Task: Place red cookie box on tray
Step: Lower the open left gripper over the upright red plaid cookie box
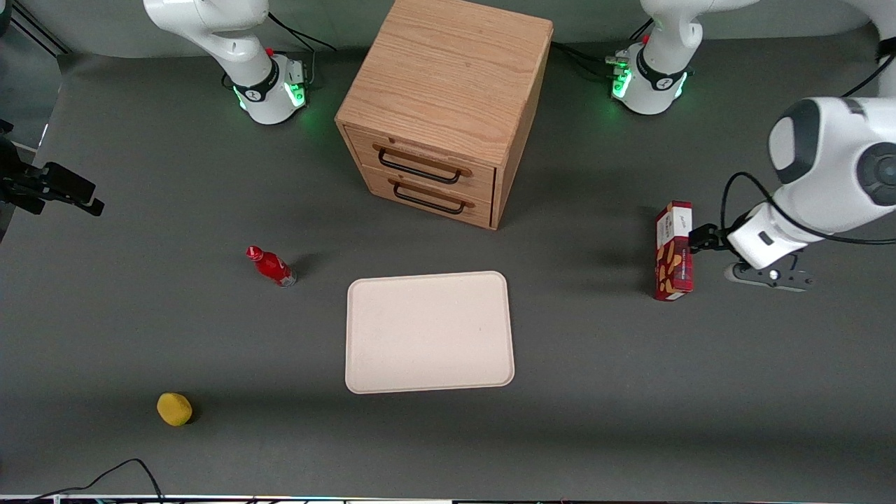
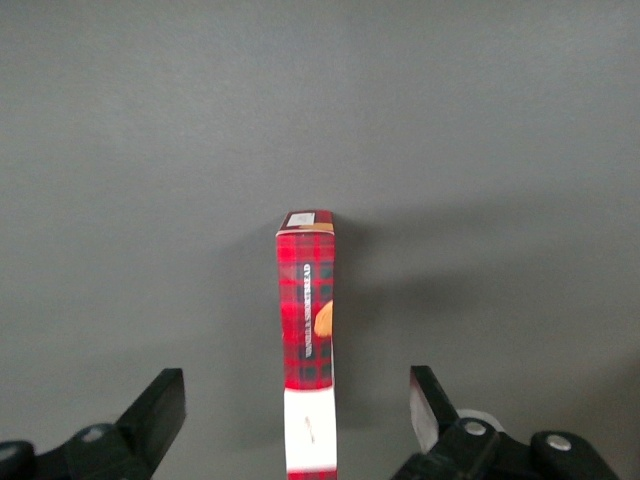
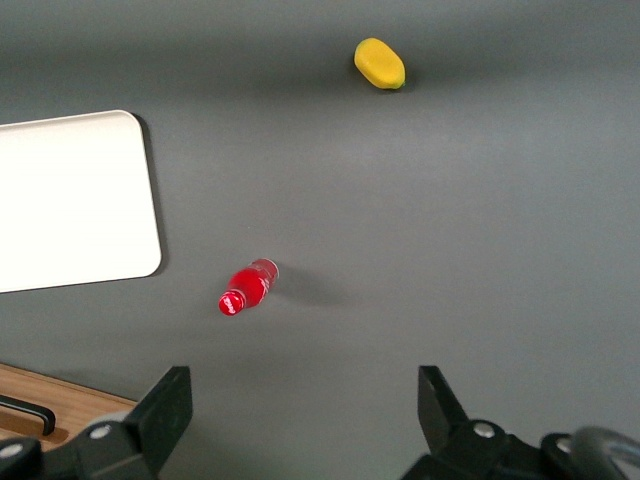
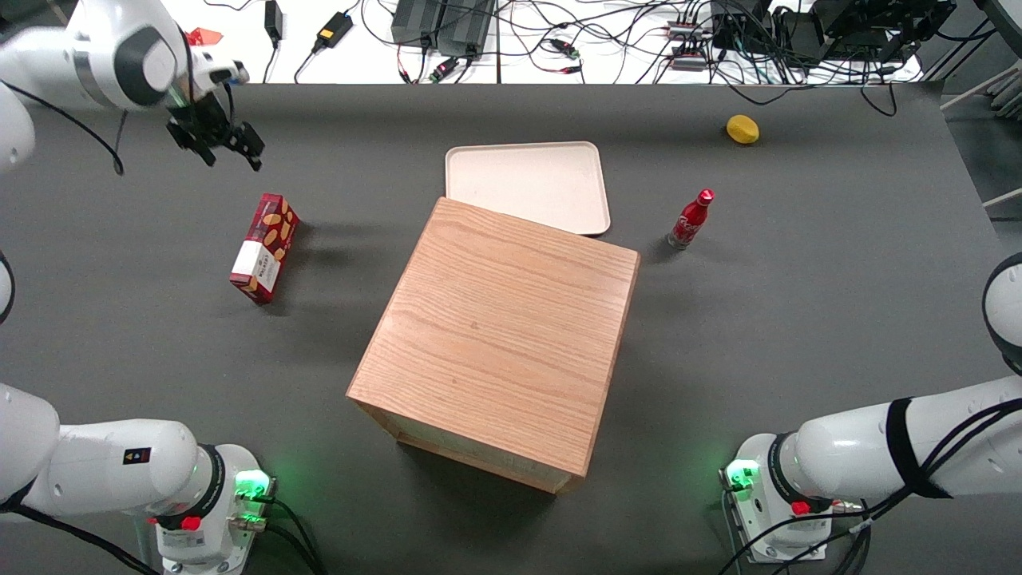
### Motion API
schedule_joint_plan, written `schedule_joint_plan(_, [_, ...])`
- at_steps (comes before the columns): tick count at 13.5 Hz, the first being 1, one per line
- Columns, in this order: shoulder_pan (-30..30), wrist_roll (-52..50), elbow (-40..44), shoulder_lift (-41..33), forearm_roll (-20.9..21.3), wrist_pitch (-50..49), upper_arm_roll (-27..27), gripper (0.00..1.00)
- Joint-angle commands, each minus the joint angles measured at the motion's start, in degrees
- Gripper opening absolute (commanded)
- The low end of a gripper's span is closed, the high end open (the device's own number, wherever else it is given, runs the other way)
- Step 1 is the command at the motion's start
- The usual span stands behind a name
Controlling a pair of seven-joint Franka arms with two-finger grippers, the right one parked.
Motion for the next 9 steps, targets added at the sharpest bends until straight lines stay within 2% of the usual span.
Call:
schedule_joint_plan(1, [-0.52, 3.08, -10.40, -2.67, -1.05, 10.27, 0.22, 1.00])
schedule_joint_plan(3, [-0.52, 3.18, -16.46, -2.84, -1.06, 18.09, 0.22, 1.00])
schedule_joint_plan(6, [-0.52, 3.45, -20.61, -3.63, -1.14, 21.28, 0.04, 1.00])
schedule_joint_plan(9, [-1.30, 3.54, -24.57, -3.02, -1.14, 28.47, 0.04, 1.00])
